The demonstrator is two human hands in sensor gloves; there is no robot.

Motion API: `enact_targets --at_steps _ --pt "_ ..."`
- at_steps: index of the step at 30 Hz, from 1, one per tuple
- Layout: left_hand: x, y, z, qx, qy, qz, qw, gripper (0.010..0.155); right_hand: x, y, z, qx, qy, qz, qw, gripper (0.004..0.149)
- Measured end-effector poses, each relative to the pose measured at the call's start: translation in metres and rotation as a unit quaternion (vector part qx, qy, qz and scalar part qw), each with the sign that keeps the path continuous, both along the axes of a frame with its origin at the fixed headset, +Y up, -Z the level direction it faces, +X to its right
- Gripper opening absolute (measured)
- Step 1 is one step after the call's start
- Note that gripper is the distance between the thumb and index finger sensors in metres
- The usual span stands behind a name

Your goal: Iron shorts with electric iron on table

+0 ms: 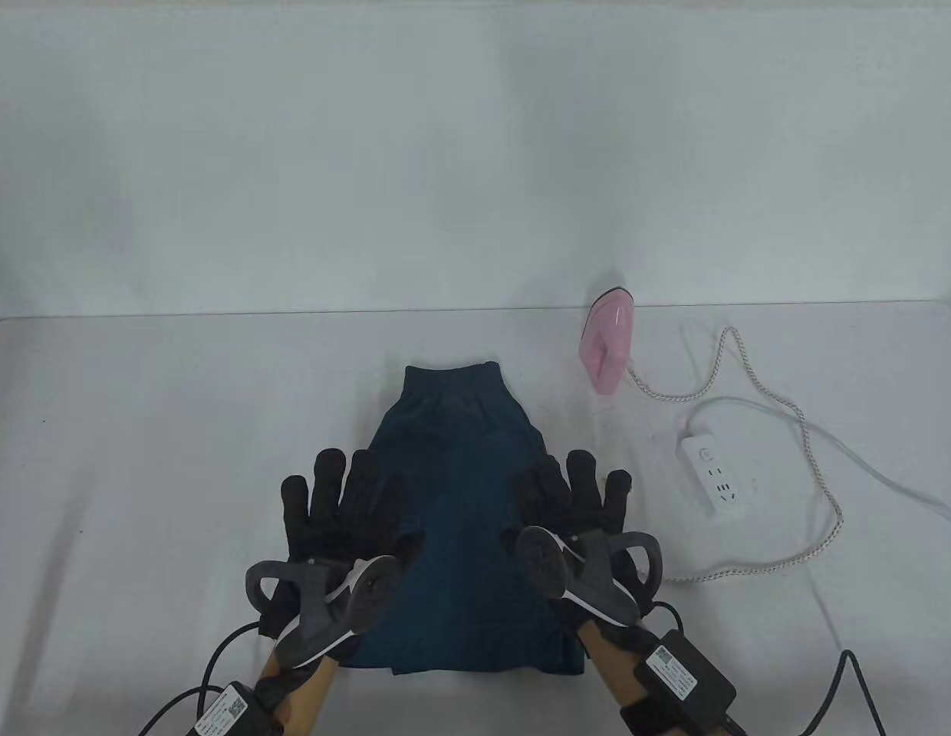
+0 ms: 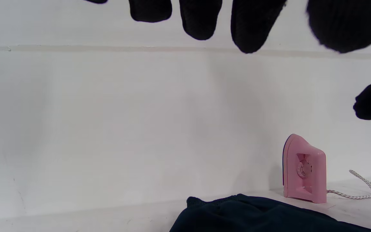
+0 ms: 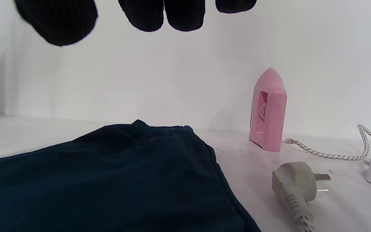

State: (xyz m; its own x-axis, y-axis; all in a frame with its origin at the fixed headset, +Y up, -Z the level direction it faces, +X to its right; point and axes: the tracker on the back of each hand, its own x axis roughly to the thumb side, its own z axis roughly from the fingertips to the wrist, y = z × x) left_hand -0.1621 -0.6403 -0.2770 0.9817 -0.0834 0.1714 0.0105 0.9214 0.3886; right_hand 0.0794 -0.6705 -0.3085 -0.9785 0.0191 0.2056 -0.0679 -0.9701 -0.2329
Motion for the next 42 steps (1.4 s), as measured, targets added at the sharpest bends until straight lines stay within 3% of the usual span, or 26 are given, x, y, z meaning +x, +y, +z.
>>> enact_targets --at_steps 17,28,36,42 --pt "0.001 -0.001 0.0 -0.005 -0.003 -0.001 1.0 0.071 0.001 0.0 0.0 -0.003 0.001 0.0 1.0 0.073" --pt "0.004 -0.003 -0.002 -0.019 -0.011 -0.006 1.0 0.07 0.017 0.003 -0.008 -0.035 0.004 -0.016 0.999 0.068" --pt "-0.001 0.0 -0.004 -0.022 -0.011 0.007 1.0 0.069 0.054 -0.002 -0.034 -0.131 -0.062 -0.055 0.988 0.065" --pt "-0.003 0.0 -0.006 -0.029 -0.012 0.013 0.999 0.069 0.076 -0.022 -0.06 -0.215 -0.14 -0.047 0.965 0.067"
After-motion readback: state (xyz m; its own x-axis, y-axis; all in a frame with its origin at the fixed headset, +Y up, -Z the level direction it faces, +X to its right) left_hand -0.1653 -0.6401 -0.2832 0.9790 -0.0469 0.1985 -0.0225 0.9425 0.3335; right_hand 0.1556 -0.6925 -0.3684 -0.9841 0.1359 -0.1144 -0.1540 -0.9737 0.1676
